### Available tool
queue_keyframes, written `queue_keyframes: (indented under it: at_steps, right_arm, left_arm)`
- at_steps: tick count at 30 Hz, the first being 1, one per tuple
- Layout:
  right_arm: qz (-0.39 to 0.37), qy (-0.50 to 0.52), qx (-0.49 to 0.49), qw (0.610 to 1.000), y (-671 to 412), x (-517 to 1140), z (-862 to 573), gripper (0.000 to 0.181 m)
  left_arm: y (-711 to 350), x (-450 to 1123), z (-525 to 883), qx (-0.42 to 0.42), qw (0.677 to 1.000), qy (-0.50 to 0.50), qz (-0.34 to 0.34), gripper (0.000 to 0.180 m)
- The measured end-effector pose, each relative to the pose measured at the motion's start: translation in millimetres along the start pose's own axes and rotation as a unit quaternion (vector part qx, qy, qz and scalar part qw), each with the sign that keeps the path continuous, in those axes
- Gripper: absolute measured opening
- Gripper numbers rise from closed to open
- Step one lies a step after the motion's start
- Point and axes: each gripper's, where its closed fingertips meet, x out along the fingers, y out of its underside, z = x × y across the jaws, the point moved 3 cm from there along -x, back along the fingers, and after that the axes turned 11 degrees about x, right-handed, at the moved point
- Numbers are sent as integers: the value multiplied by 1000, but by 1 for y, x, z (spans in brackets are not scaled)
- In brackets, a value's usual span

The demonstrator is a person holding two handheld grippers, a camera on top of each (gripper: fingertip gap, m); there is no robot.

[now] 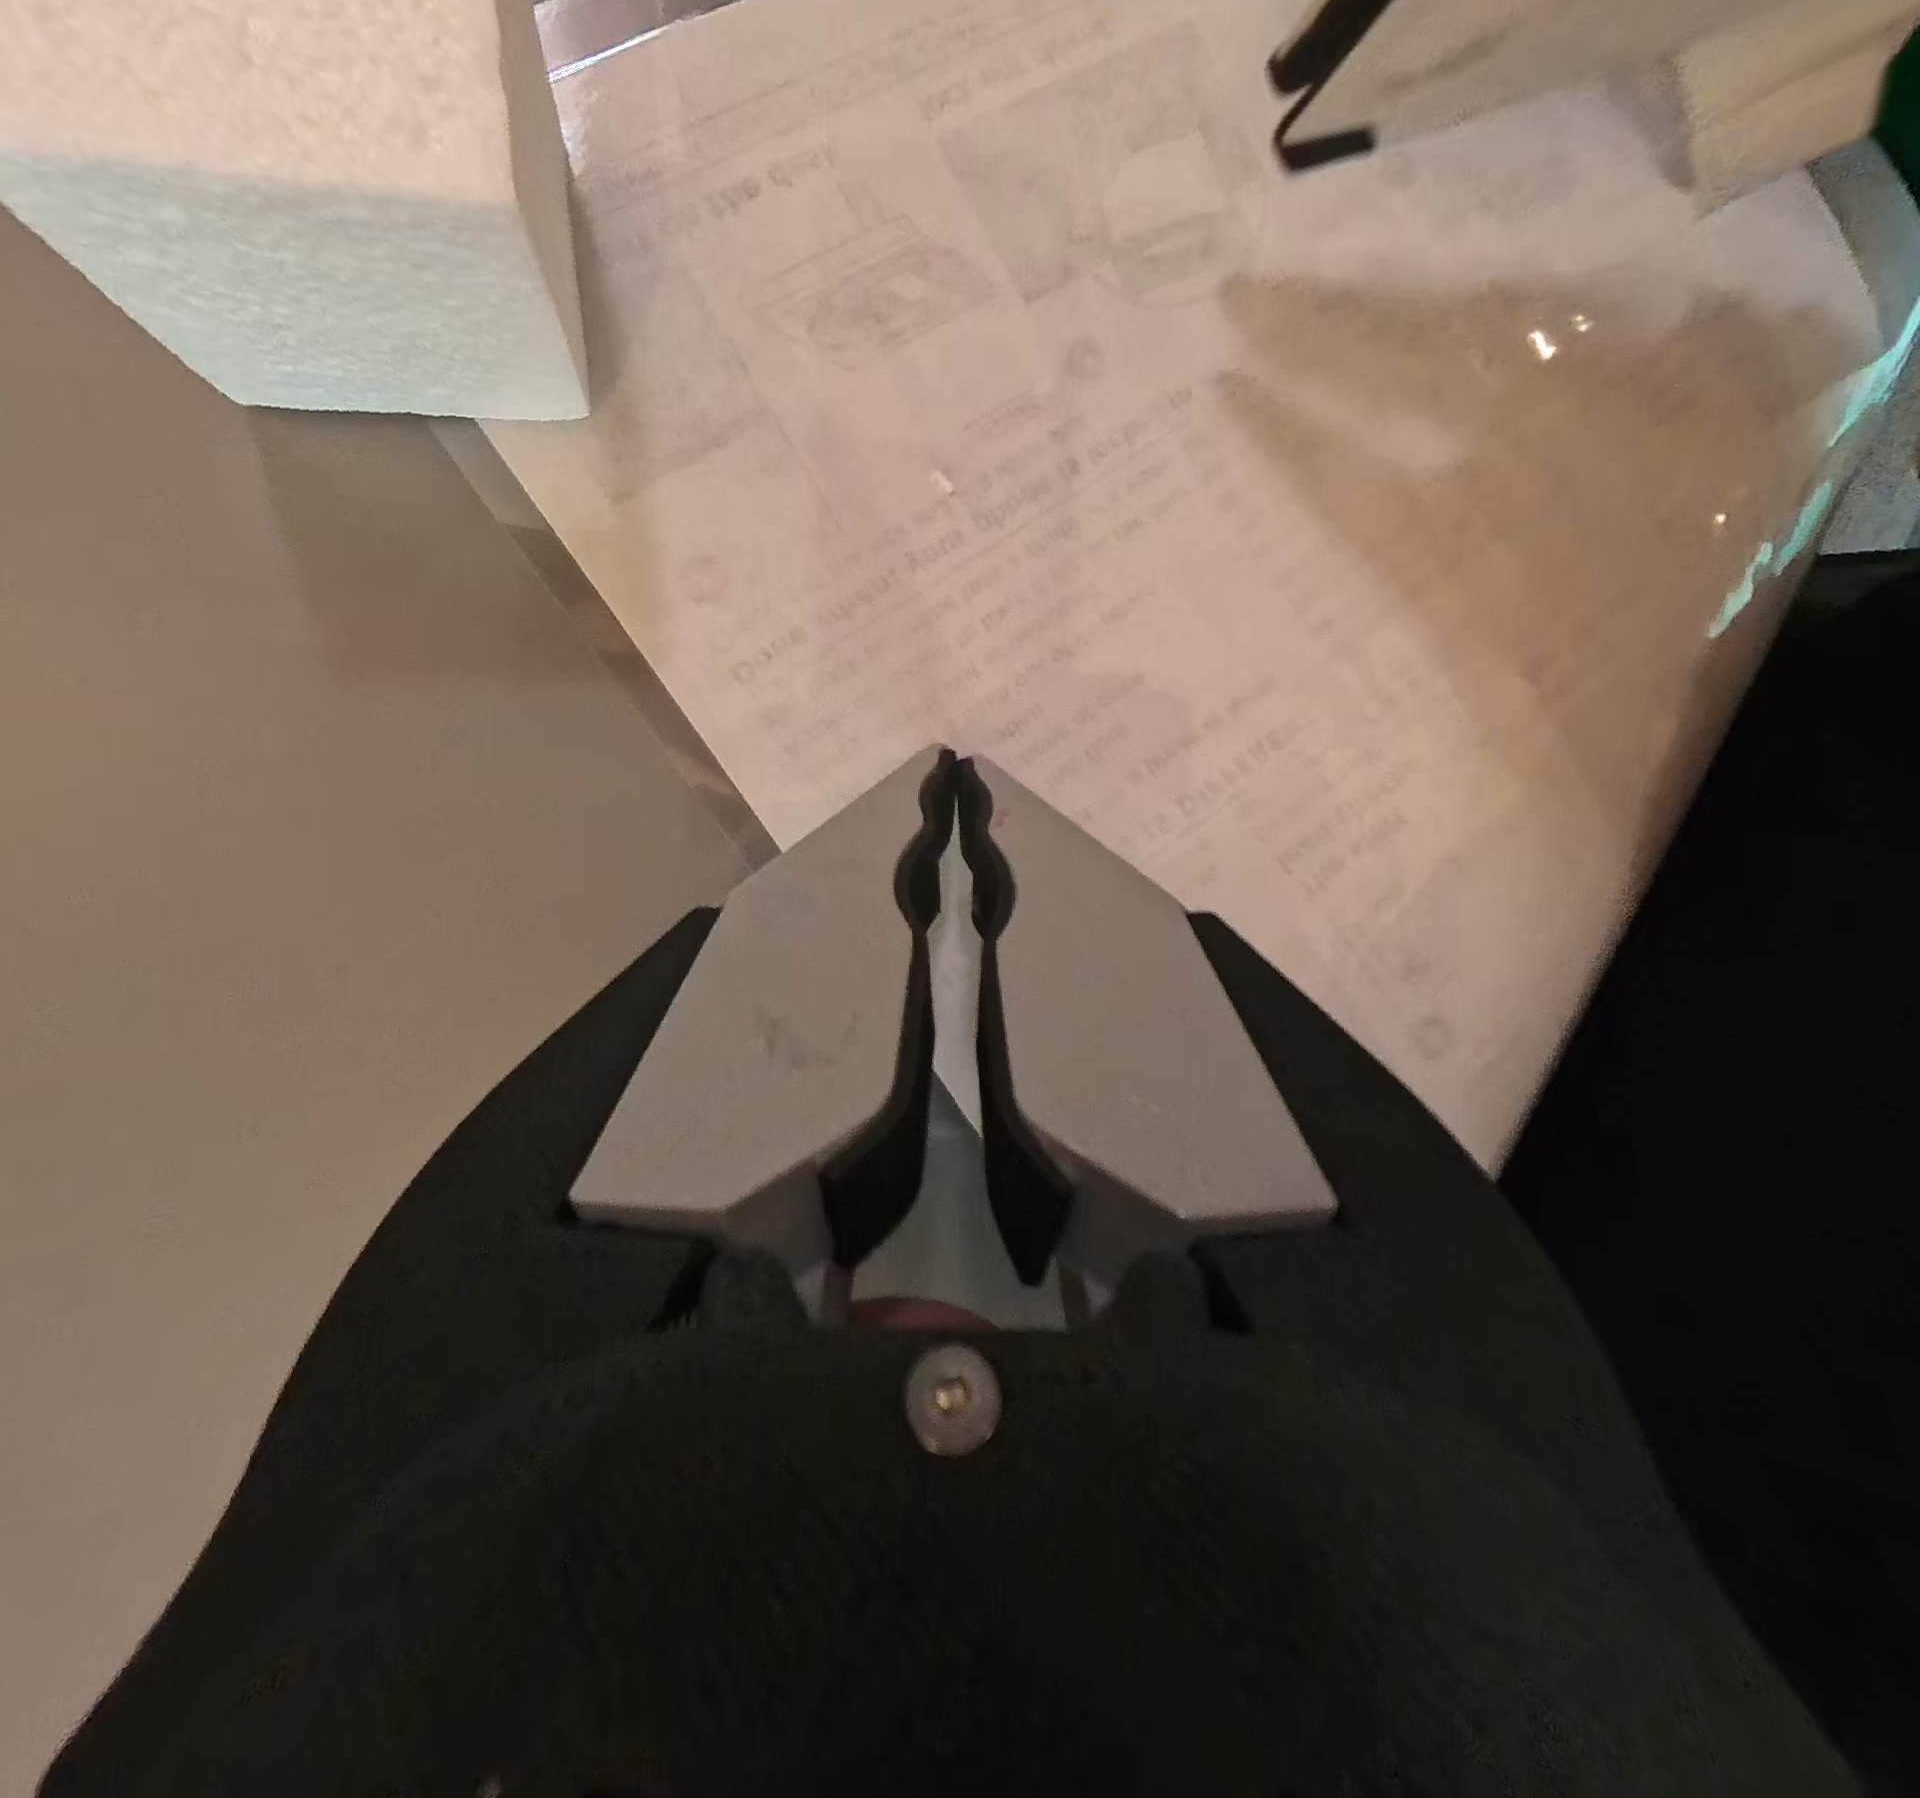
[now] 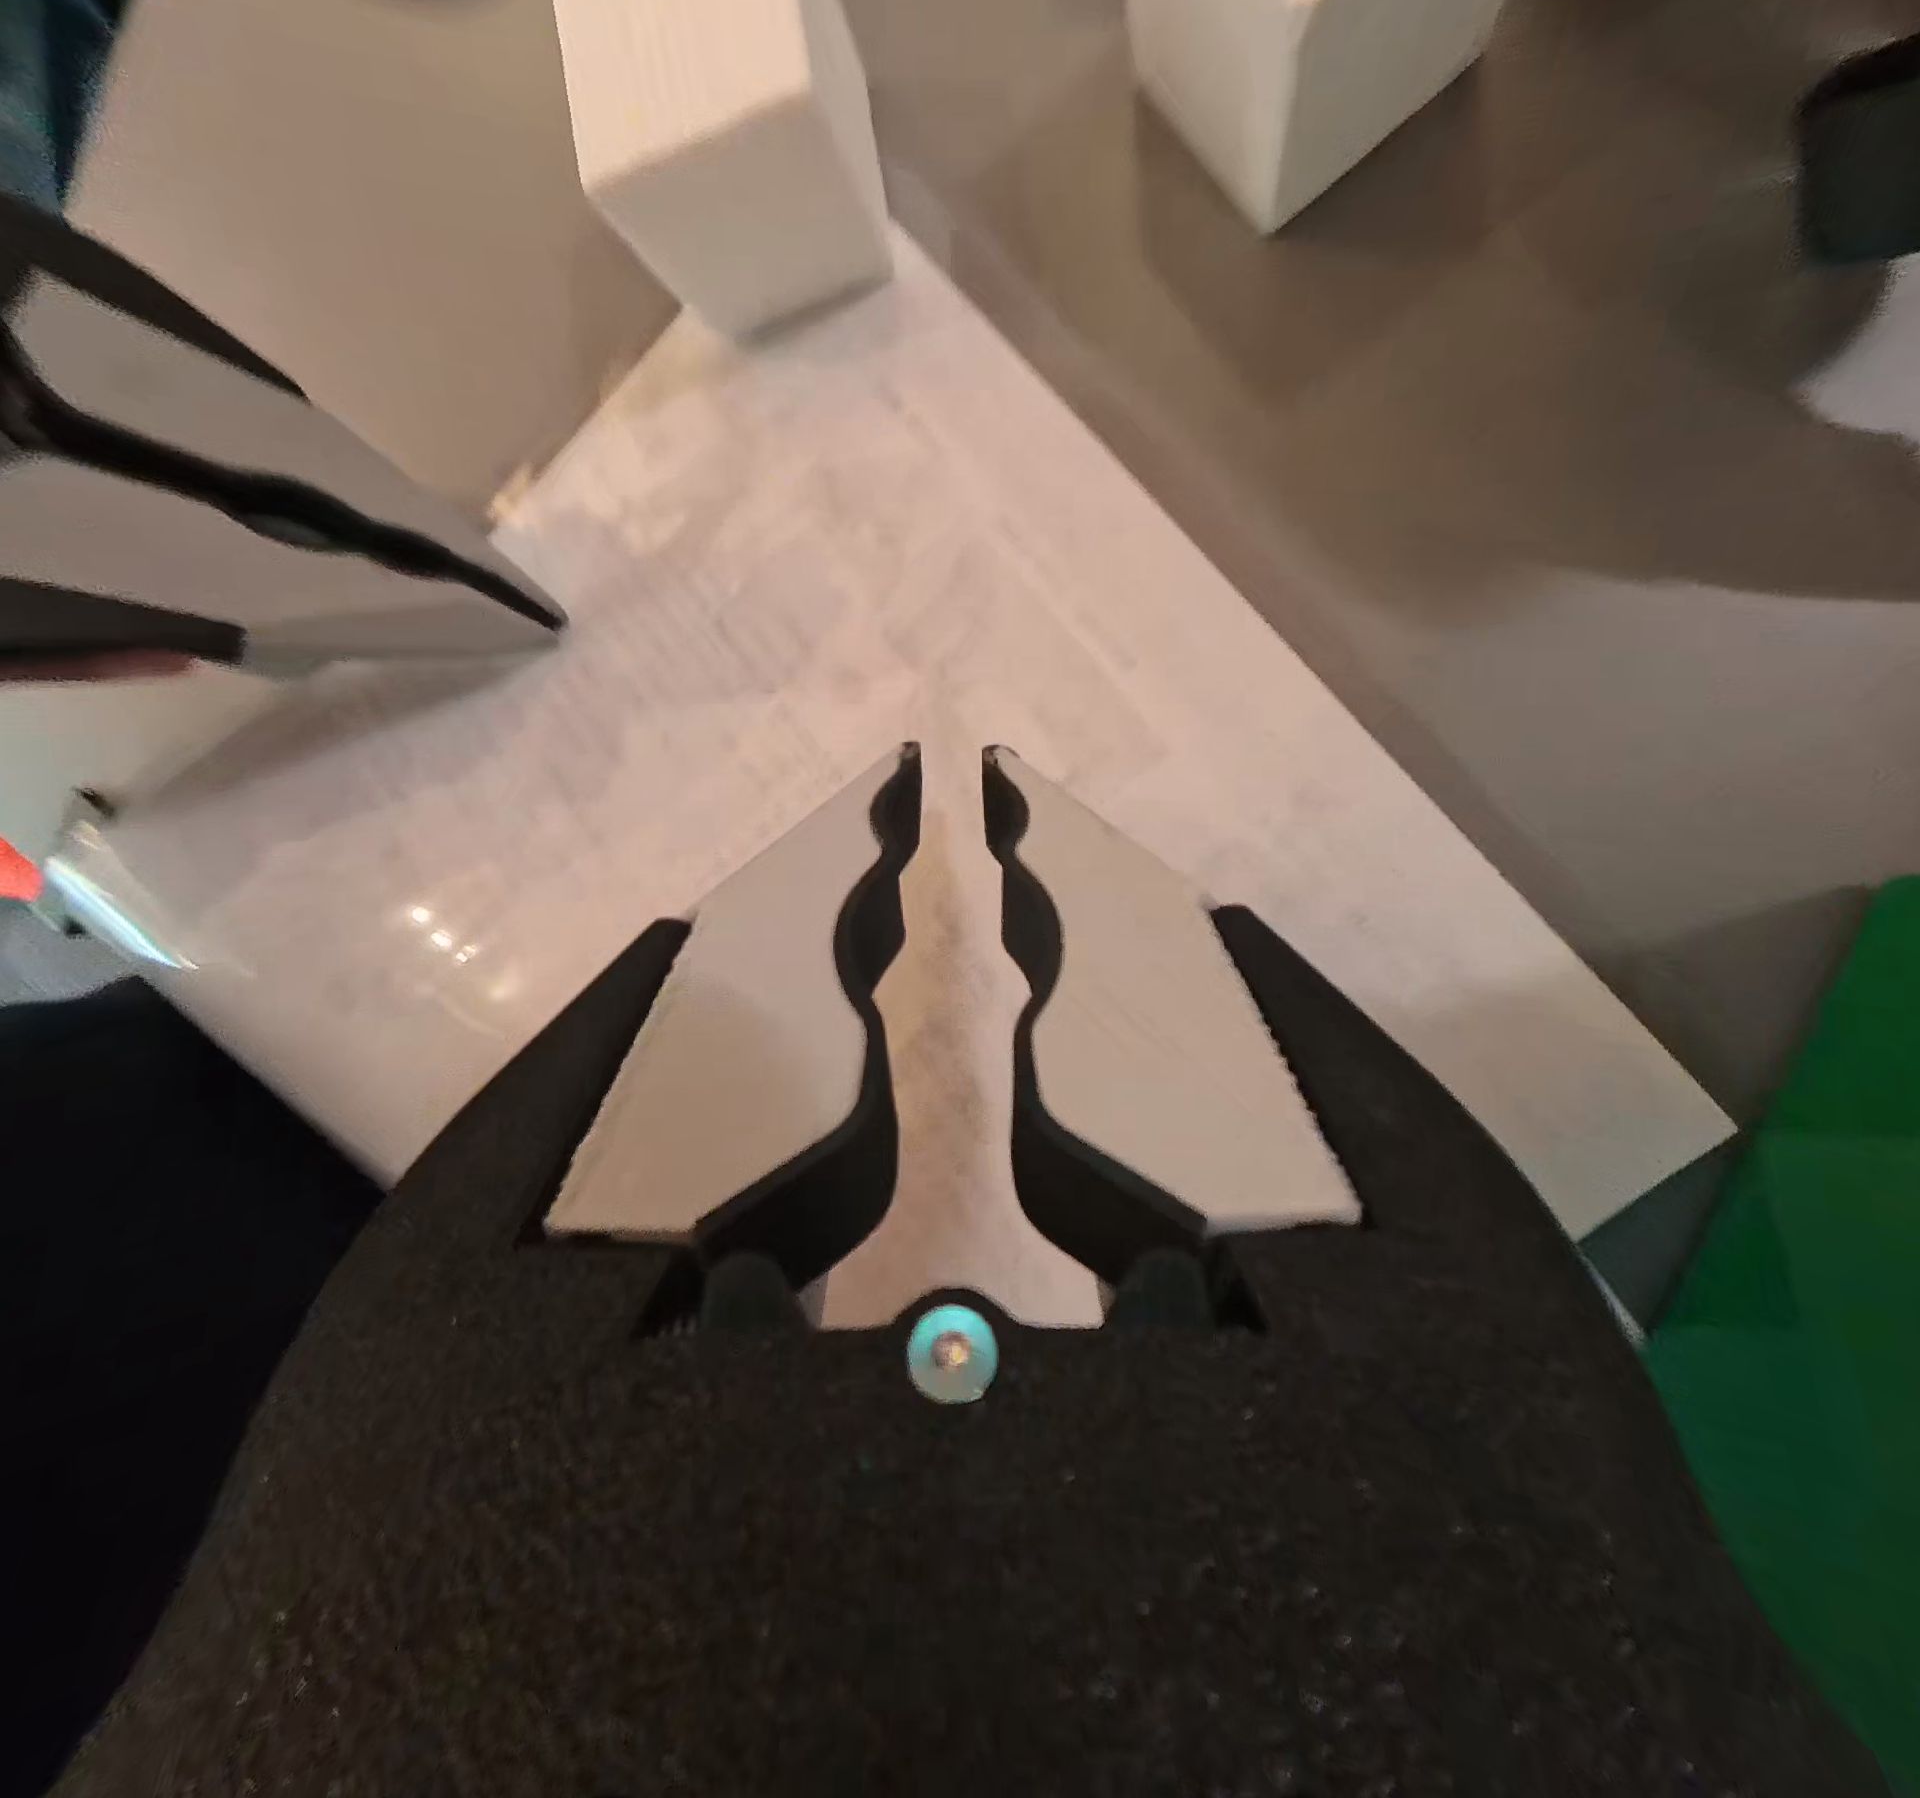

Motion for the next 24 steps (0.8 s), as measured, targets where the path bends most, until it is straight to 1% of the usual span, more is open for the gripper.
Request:
queue_keyframes:
  at_steps: [4,5,6,7,8,10,12,13,14,17,19,20,22,23,24]
  right_arm:
    - [52,32,-47,997,14,21,-6,9]
    - [45,36,-58,997,12,22,-6,1]
    - [49,38,-68,996,12,23,-6,0]
    - [54,37,-75,995,12,23,-6,0]
    - [57,36,-81,994,13,23,-5,0]
    - [56,38,-93,993,13,23,-5,0]
    - [57,40,-101,992,13,23,-4,0]
    - [56,41,-104,992,13,23,-4,0]
    - [56,43,-106,992,13,23,-4,0]
    - [50,47,-111,991,13,24,-4,0]
    - [47,48,-113,991,13,24,-4,0]
    - [46,48,-114,991,13,24,-4,0]
    - [45,46,-115,991,14,24,-4,0]
    - [45,45,-115,991,13,24,-4,0]
    - [45,43,-115,991,13,24,-4,0]
  left_arm:
    - [-2,-1,0,8,1000,2,17,0]
    - [-4,-3,1,10,1000,1,18,0]
    - [-7,-5,4,14,1000,-7,13,0]
    - [-11,-9,9,17,1000,-23,8,14]
    - [-16,-12,17,16,999,-45,4,42]
    - [-25,-19,31,7,997,-72,-3,54]
    - [-35,-26,47,-7,995,-102,-19,76]
    - [-40,-27,54,-13,993,-112,-21,83]
    - [-44,-27,60,-15,993,-116,-19,86]
    - [-55,-19,74,7,991,-131,-2,88]
    - [-59,-11,83,27,989,-140,24,87]
    - [-60,-6,86,34,989,-138,36,83]
    - [-59,2,85,48,991,-116,56,61]
    - [-59,5,83,57,991,-106,61,57]
    - [-60,6,80,70,991,-93,62,56]
